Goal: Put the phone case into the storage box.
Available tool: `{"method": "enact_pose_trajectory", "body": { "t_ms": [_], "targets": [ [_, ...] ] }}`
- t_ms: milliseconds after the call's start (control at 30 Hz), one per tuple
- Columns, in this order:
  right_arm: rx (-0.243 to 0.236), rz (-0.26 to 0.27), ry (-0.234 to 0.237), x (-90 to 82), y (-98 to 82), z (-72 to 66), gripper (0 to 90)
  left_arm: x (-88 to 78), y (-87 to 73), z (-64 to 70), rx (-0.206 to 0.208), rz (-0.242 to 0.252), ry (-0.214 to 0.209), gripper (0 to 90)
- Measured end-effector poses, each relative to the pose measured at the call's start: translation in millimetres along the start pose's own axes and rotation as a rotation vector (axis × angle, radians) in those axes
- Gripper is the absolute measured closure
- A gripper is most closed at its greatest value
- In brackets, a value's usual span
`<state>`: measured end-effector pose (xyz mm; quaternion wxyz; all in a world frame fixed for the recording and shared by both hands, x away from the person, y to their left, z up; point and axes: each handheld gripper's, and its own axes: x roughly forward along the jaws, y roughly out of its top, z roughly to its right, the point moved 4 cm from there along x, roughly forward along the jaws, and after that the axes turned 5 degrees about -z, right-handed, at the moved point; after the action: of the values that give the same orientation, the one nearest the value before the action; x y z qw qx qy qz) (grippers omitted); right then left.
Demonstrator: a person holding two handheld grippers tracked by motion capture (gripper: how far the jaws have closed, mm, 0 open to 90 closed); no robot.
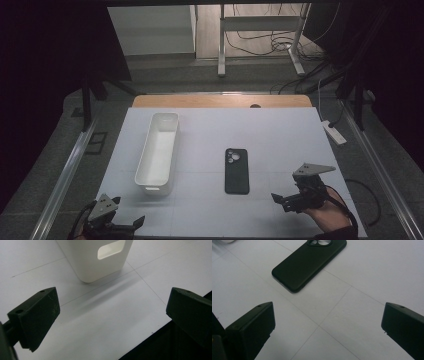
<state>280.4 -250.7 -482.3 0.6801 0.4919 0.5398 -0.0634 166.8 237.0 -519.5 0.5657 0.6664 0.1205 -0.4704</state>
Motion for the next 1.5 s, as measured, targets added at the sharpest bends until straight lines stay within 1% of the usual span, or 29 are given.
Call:
{"method": "enact_pose_trajectory", "body": {
  "t_ms": [67, 200, 233, 367, 500, 533, 733, 833, 1267, 1300, 1433, 1467, 1500],
  "targets": [
    [-0.001, 0.002, 0.001, 1.1, 1.3, -0.1, 0.0, 0.1, 0.0, 0.0, 0.000, -0.001, 0.000, 0.0],
    [-0.020, -0.011, 0.003, 5.8, 5.8, -0.9, 0.0, 0.6, 0.1, 0.2, 0.000, -0.004, 0.000, 0.0],
    [-0.018, -0.015, 0.002, 6.6, 6.4, -1.6, 0.0, 0.6, 0.1, 0.2, 0.001, -0.004, 0.000, 0.0],
    [-0.037, -0.017, 0.011, 11.9, 11.6, -3.1, 0.0, 0.0, 0.0, 0.2, 0.004, 0.001, -0.002, 0.0],
    [-0.042, -0.017, 0.020, 15.5, 16.5, -5.3, 0.0, 0.1, 0.0, 0.5, 0.005, 0.001, -0.003, 0.0],
    [-0.049, -0.016, 0.023, 16.8, 17.9, -5.7, 0.0, 0.1, 0.0, 0.5, 0.007, -0.001, -0.002, 0.0],
    [-0.054, -0.018, 0.037, 21.2, 23.0, -8.3, 0.0, 0.3, 0.0, 0.6, 0.010, -0.003, -0.001, 0.0],
    [-0.045, -0.021, 0.048, 23.4, 26.2, -10.5, 0.0, 0.5, 0.0, 0.8, 0.011, -0.006, 0.000, 0.0],
    [-0.073, -0.029, 0.063, 33.5, 41.0, -17.0, 0.0, 0.7, 0.0, 1.0, 0.014, -0.007, 0.002, 0.0],
    [-0.081, -0.028, 0.064, 34.3, 41.9, -17.1, 0.0, 0.7, 0.0, 1.0, 0.014, -0.008, 0.002, 0.0],
    [-0.078, -0.033, 0.071, 37.2, 46.2, -19.9, 0.0, 0.7, 0.0, 1.2, 0.015, -0.008, 0.001, 0.0],
    [-0.088, -0.029, 0.073, 38.3, 47.7, -19.8, 0.0, 0.8, 0.0, 1.3, 0.015, -0.008, 0.001, 0.0],
    [-0.085, -0.029, 0.075, 39.1, 48.8, -20.6, 0.0, 0.8, 0.0, 1.4, 0.016, -0.009, 0.001, 0.0]
  ]
}}
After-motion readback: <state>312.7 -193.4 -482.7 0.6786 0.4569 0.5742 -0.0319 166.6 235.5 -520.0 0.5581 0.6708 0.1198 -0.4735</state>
